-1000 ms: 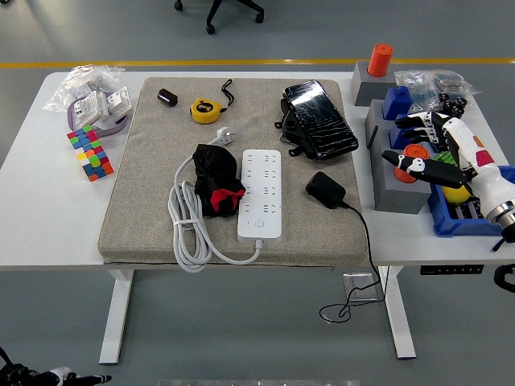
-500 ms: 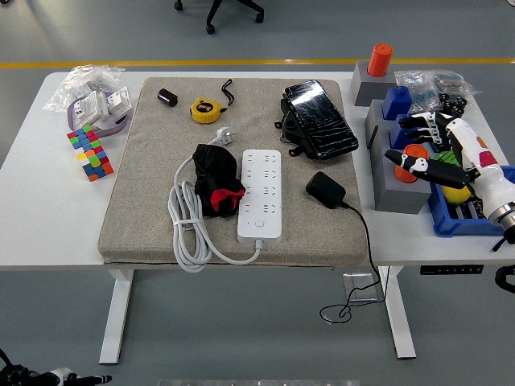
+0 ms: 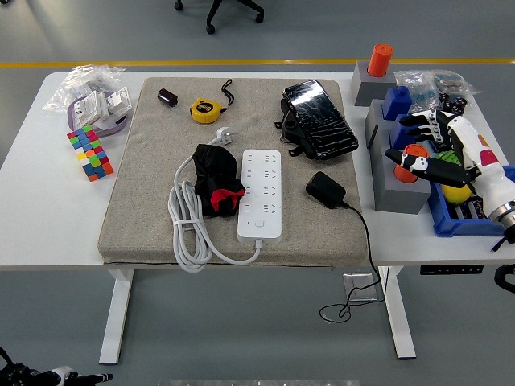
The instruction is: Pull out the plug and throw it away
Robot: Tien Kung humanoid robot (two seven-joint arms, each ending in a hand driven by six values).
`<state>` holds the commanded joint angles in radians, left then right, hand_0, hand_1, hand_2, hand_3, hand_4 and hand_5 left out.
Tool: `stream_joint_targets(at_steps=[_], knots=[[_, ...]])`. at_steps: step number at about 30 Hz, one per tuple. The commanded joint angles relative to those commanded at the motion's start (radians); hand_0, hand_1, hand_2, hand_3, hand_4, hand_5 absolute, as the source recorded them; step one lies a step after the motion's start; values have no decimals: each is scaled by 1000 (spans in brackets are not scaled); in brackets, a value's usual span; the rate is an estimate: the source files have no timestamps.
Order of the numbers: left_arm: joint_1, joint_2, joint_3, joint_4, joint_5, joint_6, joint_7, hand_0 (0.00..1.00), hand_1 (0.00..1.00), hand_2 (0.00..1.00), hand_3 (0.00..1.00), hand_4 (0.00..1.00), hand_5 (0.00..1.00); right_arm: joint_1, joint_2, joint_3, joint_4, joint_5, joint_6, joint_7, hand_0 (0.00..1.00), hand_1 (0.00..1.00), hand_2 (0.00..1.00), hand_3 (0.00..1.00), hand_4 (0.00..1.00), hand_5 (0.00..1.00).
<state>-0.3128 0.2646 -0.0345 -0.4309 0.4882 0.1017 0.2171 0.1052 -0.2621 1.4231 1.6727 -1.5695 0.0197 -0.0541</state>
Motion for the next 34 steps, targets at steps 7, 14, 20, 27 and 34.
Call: stream_joint_targets(at_steps=[7, 14, 20, 27, 34], knots=[[-3, -1, -1, 0, 0, 1, -1, 544, 680, 704, 686, 874, 595, 1, 0, 0, 15, -3, -1, -6, 675, 676, 702, 628, 998, 422], [-4, -2, -4, -1, -3, 2, -2, 544, 680, 705, 686, 874, 596, -1, -2, -4, 38, -19, 7, -23, 686, 677, 704, 628, 998, 422], [-9, -4, 0, -1, -6, 1, -2, 544, 679, 704, 686, 874, 596, 4, -2, -4, 47, -22, 16, -31, 694, 683, 706, 630, 998, 423], [-13, -8, 5, -1, 2, 2, -1, 545, 679, 705, 686, 873, 595, -1, -5, 2, 54, -24, 19, -35, 693, 683, 705, 631, 998, 423], [-11, -9, 9, -3, 0, 3, -1, 544, 679, 704, 685, 873, 599, -4, -1, 9, 62, -31, 19, -37, 694, 683, 705, 631, 998, 425]])
